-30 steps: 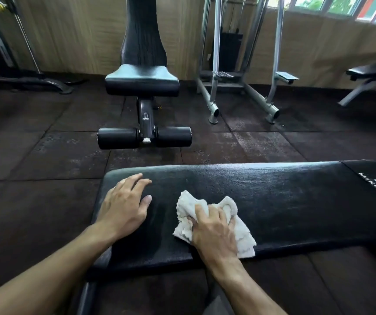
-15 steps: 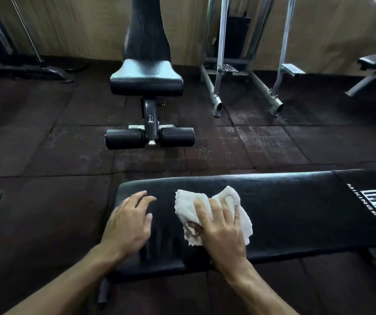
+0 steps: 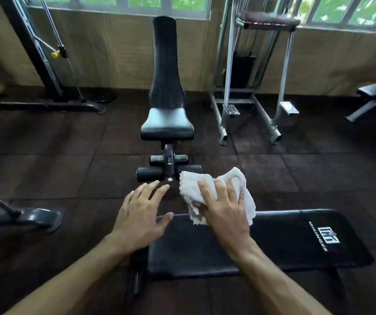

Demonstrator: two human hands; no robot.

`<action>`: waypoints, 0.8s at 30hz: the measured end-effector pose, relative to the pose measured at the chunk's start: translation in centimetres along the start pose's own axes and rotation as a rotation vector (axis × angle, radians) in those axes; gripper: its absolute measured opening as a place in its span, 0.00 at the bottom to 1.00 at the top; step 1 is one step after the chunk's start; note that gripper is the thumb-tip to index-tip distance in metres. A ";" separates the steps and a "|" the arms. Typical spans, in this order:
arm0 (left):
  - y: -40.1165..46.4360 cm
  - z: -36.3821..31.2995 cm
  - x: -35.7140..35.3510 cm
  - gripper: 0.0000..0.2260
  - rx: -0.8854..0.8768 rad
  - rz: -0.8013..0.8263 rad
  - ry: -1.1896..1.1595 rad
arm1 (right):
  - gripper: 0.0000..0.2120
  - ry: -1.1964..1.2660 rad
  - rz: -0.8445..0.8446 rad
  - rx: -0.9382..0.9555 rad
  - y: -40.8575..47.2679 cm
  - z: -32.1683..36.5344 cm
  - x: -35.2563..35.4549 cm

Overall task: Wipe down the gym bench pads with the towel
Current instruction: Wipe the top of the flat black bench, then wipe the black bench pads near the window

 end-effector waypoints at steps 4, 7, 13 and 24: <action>-0.9 -0.7 7.5 0.37 0.004 -0.040 0.091 | 0.34 -0.015 -0.032 -0.014 4.8 1.8 6.4; -2.5 -0.9 11.2 0.42 -0.023 -0.103 0.127 | 0.35 -0.009 -0.037 -0.070 5.6 3.5 10.1; -4.6 -4.0 12.0 0.41 -0.111 -0.096 0.134 | 0.30 -0.023 -0.040 -0.155 1.9 3.2 15.4; -1.3 -29.3 5.5 0.45 -0.573 0.049 0.058 | 0.27 -0.242 -0.090 -0.491 -12.7 -21.2 29.7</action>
Point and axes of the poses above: each hand's wrist, its own y-axis towards the middle knuckle, its own x-axis out of the back of the hand, z = x × y, the point moved 2 cm from there along y, towards the middle knuckle, and after that the axes turned 11 degrees about -x, right-handed, at the moved point
